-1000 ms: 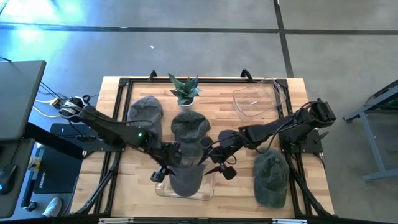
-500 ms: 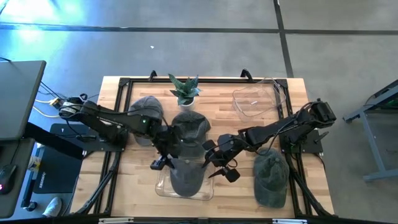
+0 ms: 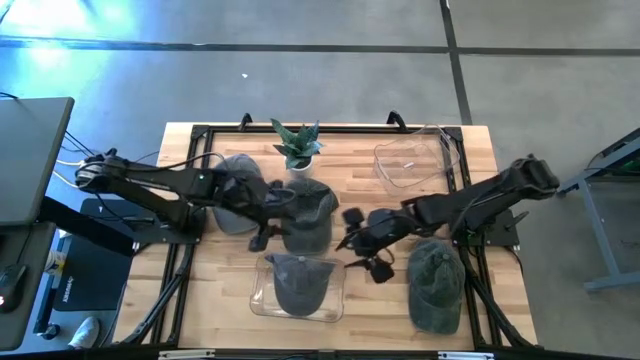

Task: Pick & Place hat
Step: Put the right dark green cap into the top transparent bin

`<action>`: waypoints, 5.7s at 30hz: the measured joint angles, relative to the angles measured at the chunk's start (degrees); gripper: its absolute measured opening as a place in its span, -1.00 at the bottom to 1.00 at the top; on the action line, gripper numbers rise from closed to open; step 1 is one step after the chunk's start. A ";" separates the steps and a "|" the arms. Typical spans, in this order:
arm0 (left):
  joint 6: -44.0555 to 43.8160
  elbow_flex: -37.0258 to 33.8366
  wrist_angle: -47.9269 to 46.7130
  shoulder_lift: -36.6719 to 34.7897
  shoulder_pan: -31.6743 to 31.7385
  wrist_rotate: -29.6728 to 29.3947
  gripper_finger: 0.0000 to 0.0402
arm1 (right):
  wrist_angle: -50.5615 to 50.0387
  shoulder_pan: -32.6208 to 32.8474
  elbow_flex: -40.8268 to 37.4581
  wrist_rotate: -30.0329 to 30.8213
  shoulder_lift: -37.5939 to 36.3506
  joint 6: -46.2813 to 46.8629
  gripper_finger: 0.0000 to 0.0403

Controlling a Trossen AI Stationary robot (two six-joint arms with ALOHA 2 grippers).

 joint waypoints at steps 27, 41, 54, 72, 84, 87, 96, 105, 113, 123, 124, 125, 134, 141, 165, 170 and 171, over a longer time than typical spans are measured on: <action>4.86 -0.04 29.31 13.77 -0.83 -16.98 -0.14 | -63.90 3.96 -2.58 0.51 -17.88 48.12 0.15; 23.49 0.02 59.41 26.66 -0.36 -5.45 -0.14 | -57.07 7.37 -19.94 -7.04 -19.52 49.16 0.37; 24.25 0.02 60.51 27.47 0.00 0.26 -0.14 | -26.67 6.42 -28.86 -29.19 -27.96 57.71 0.25; 27.78 0.04 62.72 27.47 0.00 5.78 -0.14 | -5.05 16.68 -35.35 -32.53 -27.72 70.40 -0.65; 28.39 7.46 65.24 34.77 -0.02 5.71 -0.14 | -16.27 10.65 -25.49 -20.63 -31.43 55.62 -0.88; 28.35 13.78 58.70 39.42 0.40 4.37 -0.14 | -23.49 9.30 -21.88 -14.96 -31.07 48.89 -0.90; 22.19 37.90 35.56 51.20 5.00 19.12 -0.14 | -25.46 9.08 -19.39 -5.08 -27.46 31.13 -0.87; 19.02 46.20 30.28 58.44 7.16 26.89 -0.14 | -25.83 11.34 -15.69 3.68 -26.49 22.81 -0.86; 16.42 46.38 30.27 58.35 7.09 29.35 -0.14 | -26.90 11.51 -12.88 4.95 -26.49 20.99 -0.90; 15.65 46.29 25.96 58.31 7.06 46.61 -0.14 | -28.79 11.53 -11.89 6.10 -26.10 22.40 -0.83; 16.16 46.29 25.68 58.31 7.06 48.12 -0.14 | -29.05 11.53 -11.89 6.01 -26.05 22.62 -0.85; 16.30 46.29 25.54 58.31 7.06 49.01 -0.14 | -29.14 11.53 -11.89 5.91 -26.03 22.77 -0.87; 11.75 46.27 26.76 58.31 7.06 36.55 -0.14 | -29.35 11.53 -11.89 7.22 -26.08 25.60 -0.78; 8.77 46.27 29.43 58.31 6.52 36.81 -0.14 | -29.33 11.53 -11.91 8.77 -26.05 25.73 -0.89; 12.30 46.27 25.52 58.16 6.06 29.49 -0.21 | -24.73 11.48 -12.02 5.28 -26.05 25.24 -0.77; 13.14 46.27 25.45 58.18 5.95 28.14 -0.44 | -22.66 11.51 -12.02 3.00 -26.03 22.97 -0.80; 13.16 46.27 25.63 58.18 5.95 28.80 -0.48 | -22.43 11.51 -12.02 3.10 -26.03 22.51 -0.83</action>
